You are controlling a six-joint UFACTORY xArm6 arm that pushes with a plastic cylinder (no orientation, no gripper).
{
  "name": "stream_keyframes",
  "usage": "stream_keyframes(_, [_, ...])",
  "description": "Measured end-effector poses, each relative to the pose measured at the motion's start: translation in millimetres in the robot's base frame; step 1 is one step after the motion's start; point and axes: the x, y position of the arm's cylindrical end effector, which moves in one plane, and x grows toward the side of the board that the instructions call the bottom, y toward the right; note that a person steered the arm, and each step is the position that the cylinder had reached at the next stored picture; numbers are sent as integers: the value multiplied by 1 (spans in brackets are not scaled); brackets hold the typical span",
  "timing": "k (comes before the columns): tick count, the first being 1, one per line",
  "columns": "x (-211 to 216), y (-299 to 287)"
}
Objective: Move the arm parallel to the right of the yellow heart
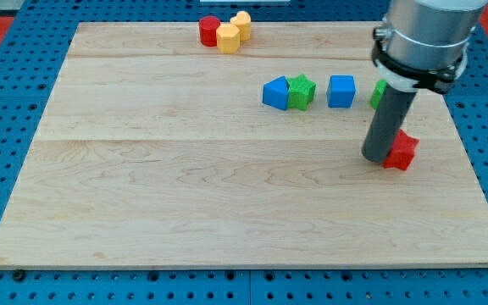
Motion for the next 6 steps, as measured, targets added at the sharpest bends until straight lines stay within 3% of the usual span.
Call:
stream_keyframes(1, [9, -89])
stream_keyframes(2, [-11, -177])
stream_keyframes(3, [-84, -233])
stream_keyframes(4, [-149, -245])
stream_keyframes(5, [-209, -206])
stream_keyframes(6, [-211, -126])
